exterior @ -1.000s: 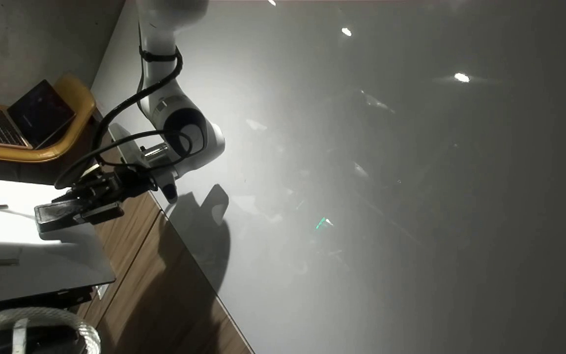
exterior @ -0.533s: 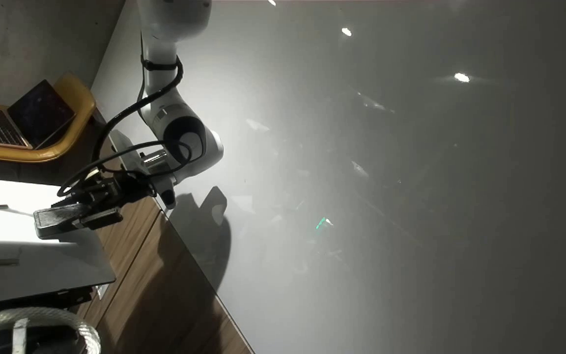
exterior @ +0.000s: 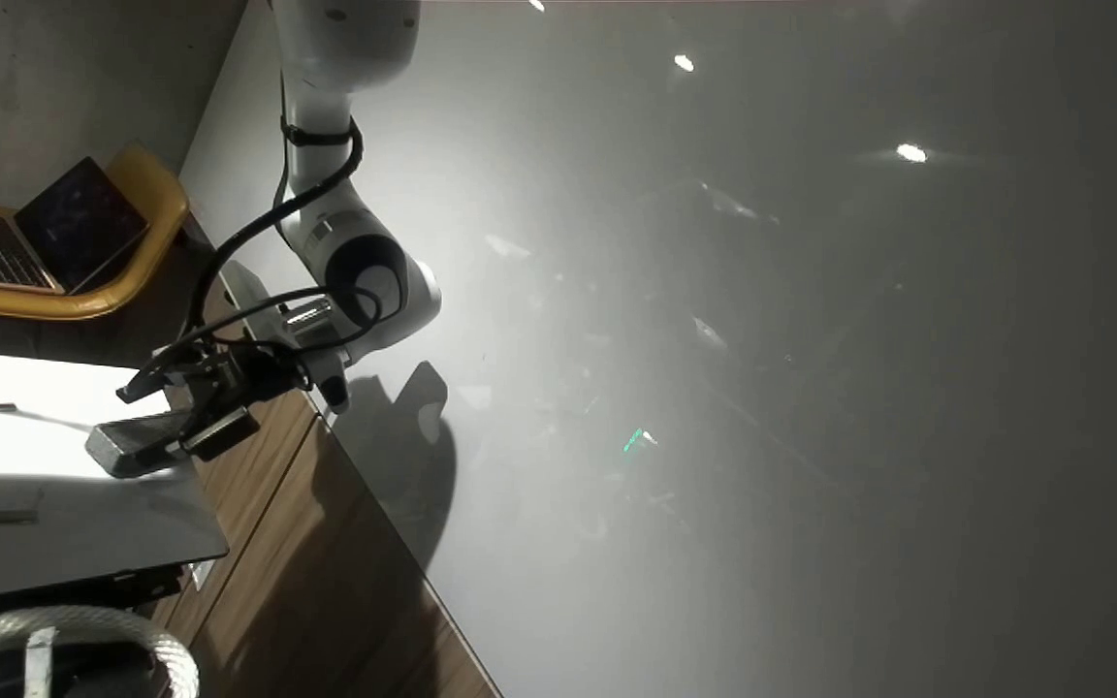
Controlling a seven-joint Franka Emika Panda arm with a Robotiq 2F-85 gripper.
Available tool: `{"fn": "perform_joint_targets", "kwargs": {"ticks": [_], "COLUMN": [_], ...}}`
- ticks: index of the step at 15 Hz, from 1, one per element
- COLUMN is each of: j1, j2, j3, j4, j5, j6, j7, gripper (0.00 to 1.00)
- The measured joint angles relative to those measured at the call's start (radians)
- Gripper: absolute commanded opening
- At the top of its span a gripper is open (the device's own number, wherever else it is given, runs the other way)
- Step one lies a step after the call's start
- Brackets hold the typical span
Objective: Use the eraser to erase the board
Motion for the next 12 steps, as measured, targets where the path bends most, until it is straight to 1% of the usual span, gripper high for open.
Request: {"fn": "perform_joint_targets", "kwargs": {"ticks": [7,12], "j1": [0.004,0.026], "j2": [0.006,-0.027], "j3": [0.007,0.03], "j4": [0.014,0.009], "j5": [0.0,0.0], "j6": [0.001,0.017], "j7": [-0.002,-0.029], "gripper": [1.0,1.0]}}
